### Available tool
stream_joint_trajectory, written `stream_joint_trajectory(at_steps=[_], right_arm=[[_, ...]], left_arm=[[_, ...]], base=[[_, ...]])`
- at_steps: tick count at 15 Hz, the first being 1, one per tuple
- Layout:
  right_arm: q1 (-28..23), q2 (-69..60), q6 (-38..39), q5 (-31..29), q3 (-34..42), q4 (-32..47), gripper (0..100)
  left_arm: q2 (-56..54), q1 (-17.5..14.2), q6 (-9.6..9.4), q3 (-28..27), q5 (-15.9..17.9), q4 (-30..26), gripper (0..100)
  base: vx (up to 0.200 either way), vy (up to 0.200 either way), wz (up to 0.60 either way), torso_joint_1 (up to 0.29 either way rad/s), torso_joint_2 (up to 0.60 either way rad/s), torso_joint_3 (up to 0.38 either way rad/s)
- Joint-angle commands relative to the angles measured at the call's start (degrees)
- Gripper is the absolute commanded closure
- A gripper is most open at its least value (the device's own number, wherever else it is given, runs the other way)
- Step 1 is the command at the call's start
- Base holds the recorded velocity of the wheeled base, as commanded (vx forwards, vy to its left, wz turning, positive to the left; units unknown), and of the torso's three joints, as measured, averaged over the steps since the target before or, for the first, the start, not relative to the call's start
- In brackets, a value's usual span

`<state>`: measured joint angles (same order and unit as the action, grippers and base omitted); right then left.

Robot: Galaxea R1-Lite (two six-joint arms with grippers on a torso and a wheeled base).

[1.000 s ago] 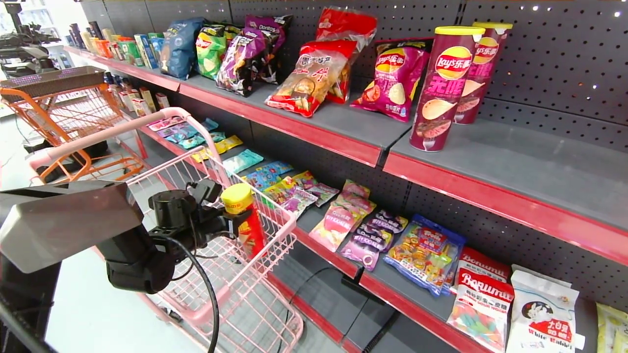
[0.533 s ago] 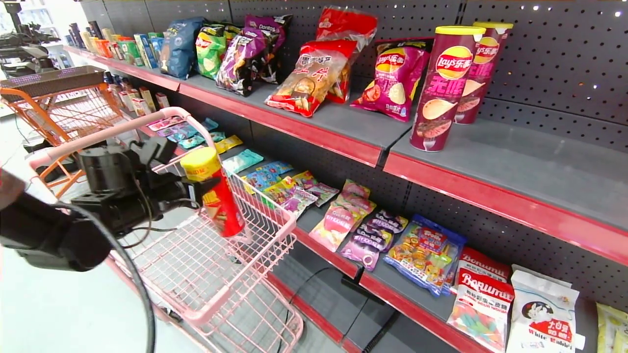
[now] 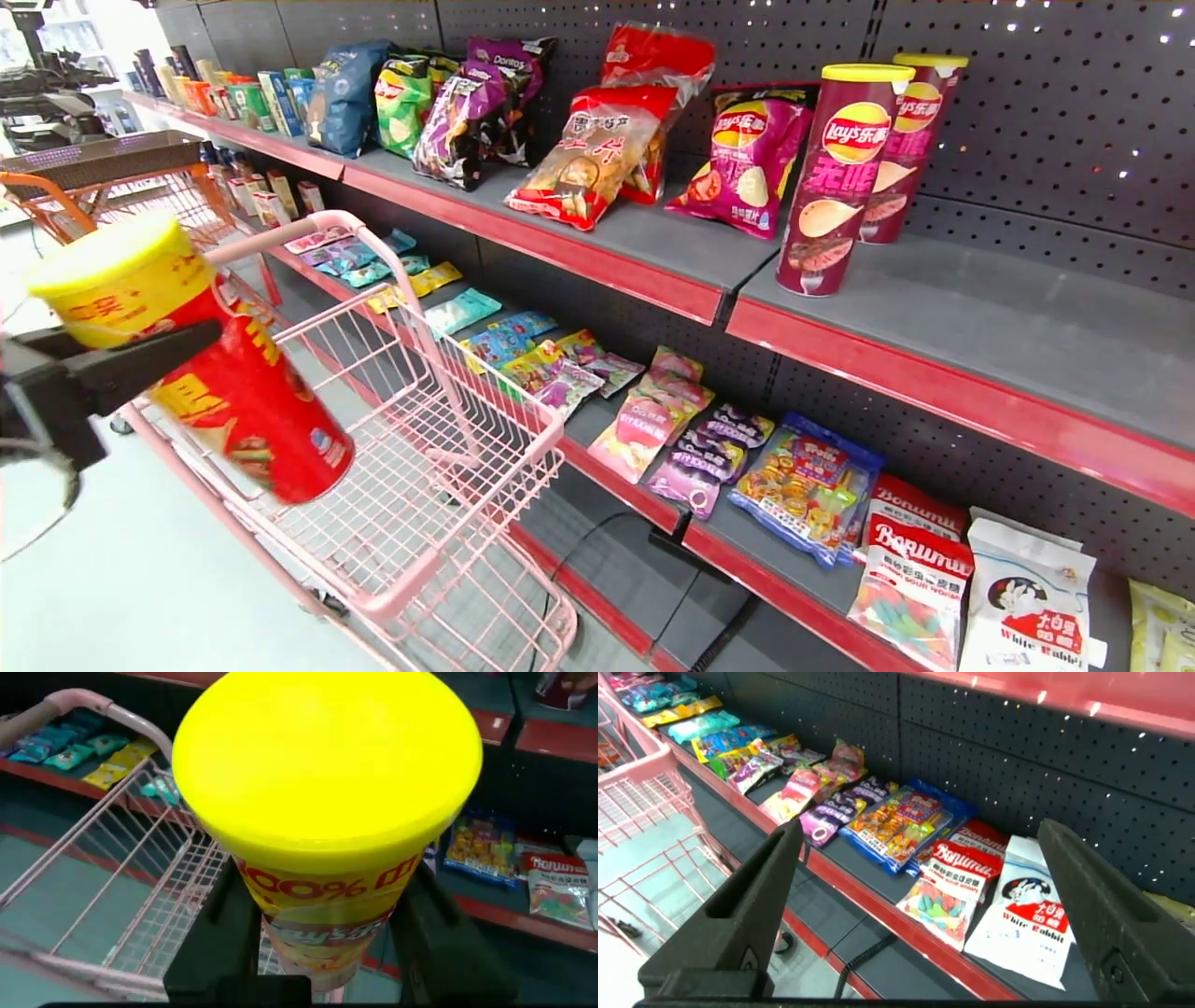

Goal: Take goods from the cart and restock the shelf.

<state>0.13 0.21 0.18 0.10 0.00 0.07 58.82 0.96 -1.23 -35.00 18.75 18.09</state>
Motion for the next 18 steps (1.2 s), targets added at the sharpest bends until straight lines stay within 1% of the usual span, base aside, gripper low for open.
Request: stream_joint_trajectory(at_steps=[1,2,3,7,8,11,14,16,18], right_arm=[[0.04,-0.03,-0.01,-0.01,0.00,-0.07,0],[0.04,-0.03,-0.01,-0.01,0.00,0.01,0],[0.04,-0.03,-0.01,-0.01,0.00,0.01,0],[0.04,-0.03,0.08,-0.01,0.00,-0.07,0],[0.04,-0.03,0.17,-0.01,0.00,-0.07,0],[0.04,-0.03,0.52,-0.01,0.00,-0.07,0],[0.04,-0.03,0.61,-0.01,0.00,-0.07,0],[0.04,-0.03,2.28,-0.01,0.00,-0.16,0],[0.04,-0.03,2.28,-0.01,0.00,-0.16,0]], left_arm=[[-21.20,-0.35,-0.79,4.06,-3.54,-12.47,100],[-26.83,-0.35,-0.88,3.97,-3.63,-19.15,100],[-29.55,-0.26,-0.88,4.06,-3.46,-21.69,100],[-32.63,-0.08,-0.61,3.89,-3.10,-22.22,100],[-32.89,-0.08,-0.53,4.06,-2.31,-22.22,100],[-34.39,-0.08,-0.44,5.64,-2.05,-22.22,100],[-35.44,-0.08,-0.70,6.61,-1.96,-22.13,100],[-35.53,-0.08,-0.70,6.61,-2.05,-22.13,100],[-35.53,-0.08,-0.79,6.61,-2.05,-22.13,100]], base=[[0.000,0.000,0.00,0.129,-0.40,-0.261],[0.000,0.000,0.00,0.168,-0.48,-0.305],[0.000,0.000,0.00,0.193,-0.51,-0.325],[0.000,0.000,0.00,0.217,-0.57,-0.348],[0.000,0.000,0.00,0.246,-0.60,-0.364],[0.000,0.000,0.00,0.217,-0.52,-0.312],[0.000,0.000,0.00,0.168,-0.40,-0.232],[0.000,0.000,0.00,0.164,-0.37,-0.215],[0.000,0.000,0.00,0.053,-0.15,-0.075]])
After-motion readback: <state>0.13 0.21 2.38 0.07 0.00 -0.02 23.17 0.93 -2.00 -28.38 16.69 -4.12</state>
